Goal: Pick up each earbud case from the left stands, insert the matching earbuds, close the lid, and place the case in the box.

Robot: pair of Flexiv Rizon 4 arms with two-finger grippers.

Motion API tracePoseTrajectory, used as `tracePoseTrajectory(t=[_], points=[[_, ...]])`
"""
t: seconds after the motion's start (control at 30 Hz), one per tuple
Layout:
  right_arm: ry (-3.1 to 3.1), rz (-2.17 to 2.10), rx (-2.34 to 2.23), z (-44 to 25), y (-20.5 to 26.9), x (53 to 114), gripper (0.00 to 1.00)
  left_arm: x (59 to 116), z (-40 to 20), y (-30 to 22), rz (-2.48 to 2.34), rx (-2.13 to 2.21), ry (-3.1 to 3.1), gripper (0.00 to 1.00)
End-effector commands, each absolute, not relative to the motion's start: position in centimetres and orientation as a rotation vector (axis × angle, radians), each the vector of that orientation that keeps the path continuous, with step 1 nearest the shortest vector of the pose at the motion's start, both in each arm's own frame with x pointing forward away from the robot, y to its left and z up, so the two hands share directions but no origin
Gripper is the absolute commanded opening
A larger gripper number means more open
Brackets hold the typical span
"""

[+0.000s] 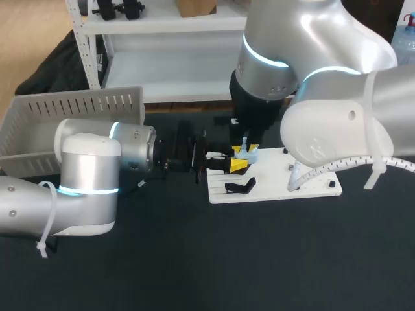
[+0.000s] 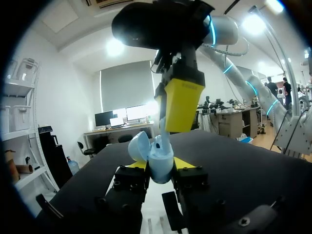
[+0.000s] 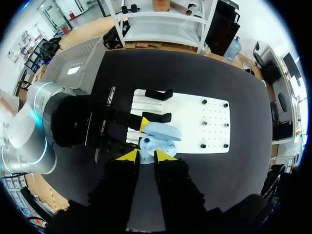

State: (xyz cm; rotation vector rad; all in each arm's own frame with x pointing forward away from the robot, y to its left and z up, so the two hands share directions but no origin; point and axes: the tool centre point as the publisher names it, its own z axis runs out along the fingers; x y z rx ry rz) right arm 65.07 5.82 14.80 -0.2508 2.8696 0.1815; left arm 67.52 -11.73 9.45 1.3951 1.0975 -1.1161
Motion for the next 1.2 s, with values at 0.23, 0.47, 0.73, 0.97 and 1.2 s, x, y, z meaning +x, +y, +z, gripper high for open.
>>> tracePoseTrajectory(t=[0.23, 0.47, 0.73, 0.97, 1.2], points=[[2.874, 0.172, -0.249, 14.57, 5.96, 65.31, 0.0, 67.39, 9.42, -11.79, -1.111, 1.391, 1.099, 0.0], [2.873, 0.174, -0.245, 14.51, 5.96, 65.48, 0.0, 67.39, 9.42, -11.79, -1.111, 1.391, 1.099, 0.0], [2.87, 0.177, -0.244, 14.51, 5.98, 65.61, 0.0, 67.39, 9.42, -11.79, -1.111, 1.391, 1.099, 0.0], [2.869, 0.18, -0.246, 14.44, 6.08, 65.82, 0.0, 67.39, 9.42, -11.79, -1.111, 1.391, 1.099, 0.0], [2.873, 0.177, -0.249, 14.3, 6.12, 65.97, 0.0, 67.39, 9.42, -11.79, -1.111, 1.391, 1.099, 0.0]])
